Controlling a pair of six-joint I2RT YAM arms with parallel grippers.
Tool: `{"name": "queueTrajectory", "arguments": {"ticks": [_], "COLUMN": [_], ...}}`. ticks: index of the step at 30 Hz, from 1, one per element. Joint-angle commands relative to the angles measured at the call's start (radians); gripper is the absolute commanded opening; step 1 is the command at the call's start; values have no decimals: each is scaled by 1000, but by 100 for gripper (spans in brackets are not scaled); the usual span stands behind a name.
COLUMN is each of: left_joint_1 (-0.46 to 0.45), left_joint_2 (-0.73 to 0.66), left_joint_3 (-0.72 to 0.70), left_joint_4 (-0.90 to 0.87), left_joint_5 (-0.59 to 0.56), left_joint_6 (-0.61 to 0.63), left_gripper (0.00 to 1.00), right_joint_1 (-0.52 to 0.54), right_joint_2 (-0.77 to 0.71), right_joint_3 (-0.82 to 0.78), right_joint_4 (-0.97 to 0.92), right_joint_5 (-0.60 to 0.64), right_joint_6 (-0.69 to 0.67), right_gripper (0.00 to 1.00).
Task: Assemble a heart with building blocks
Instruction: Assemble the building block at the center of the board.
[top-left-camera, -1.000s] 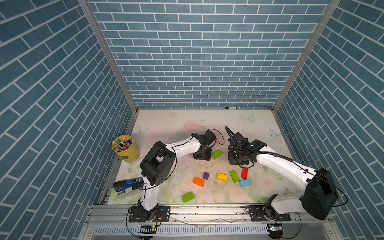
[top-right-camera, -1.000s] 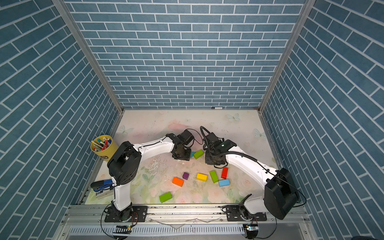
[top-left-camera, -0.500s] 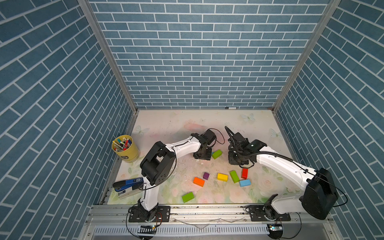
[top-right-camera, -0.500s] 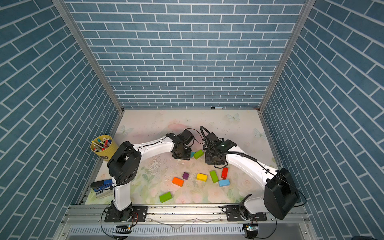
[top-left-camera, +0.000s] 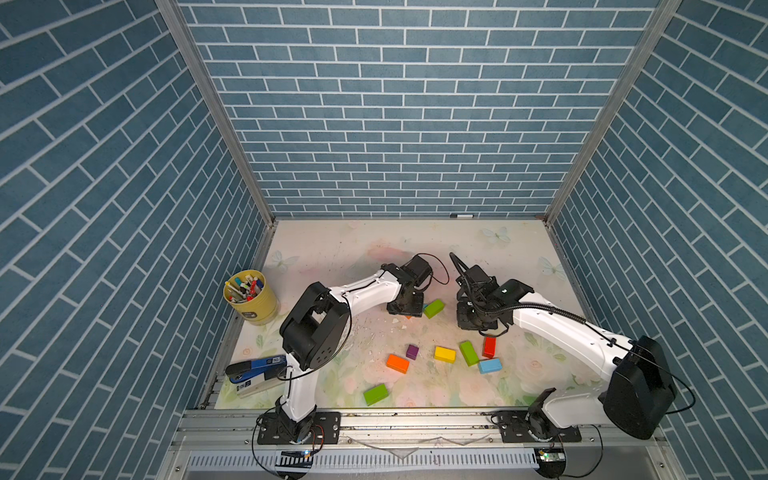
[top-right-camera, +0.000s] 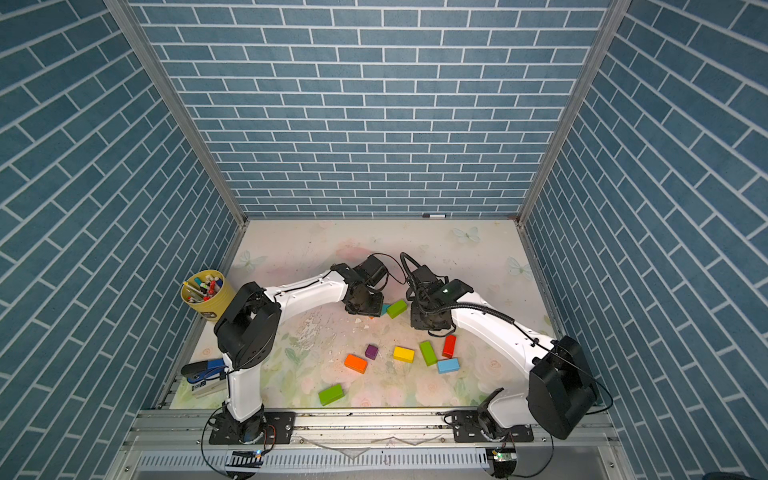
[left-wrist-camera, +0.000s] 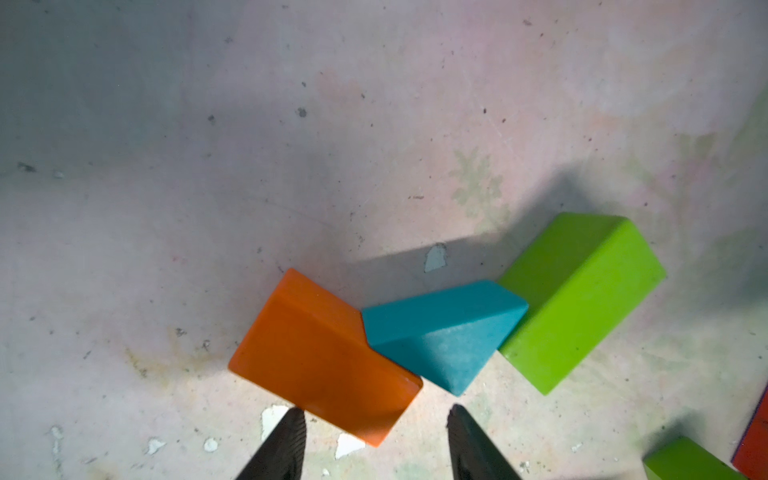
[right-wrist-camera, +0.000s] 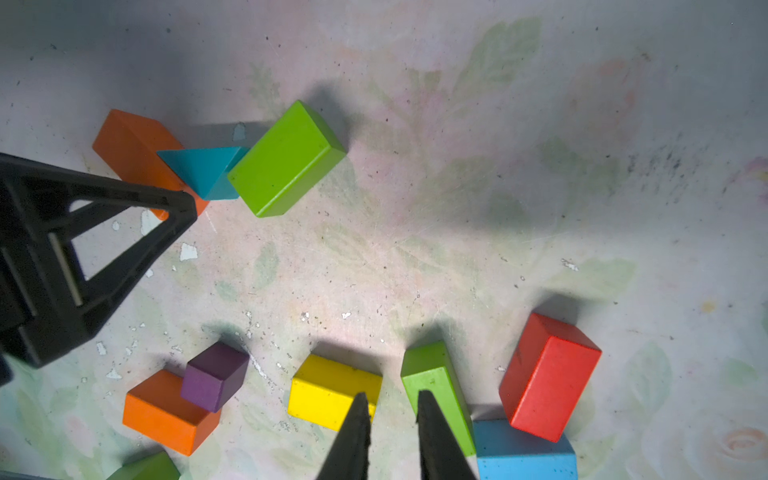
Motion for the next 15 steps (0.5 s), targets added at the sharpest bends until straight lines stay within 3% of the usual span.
{"name": "queueTrajectory", "arguments": {"ticks": [1, 5, 9, 11, 15], "left_joint_1": [5, 7, 7, 8, 14], "left_joint_2": [0, -49, -170, -233, -353], "left_joint_3": [22, 14, -20, -40, -109], "left_joint_4": [-37, -95, -146, -166, -196], "left_joint_5": [-25, -66, -113, -126, -129], "left_joint_6": [1, -6, -9, -9, -10], "left_gripper": [58, 61, 64, 66, 68], "right_joint_1": [-3, -7, -59, -98, -131], "right_joint_2": [-23, -27, -2, 18, 52], "right_joint_3": [8, 15, 14, -1, -34], "right_joint_4": [-45, -68, -110, -105, -28], "right_joint_5": [23, 46, 69, 45, -78], "right_joint_6": [30, 37, 56, 54, -17], "right_gripper": [24, 29, 51, 58, 61]}}
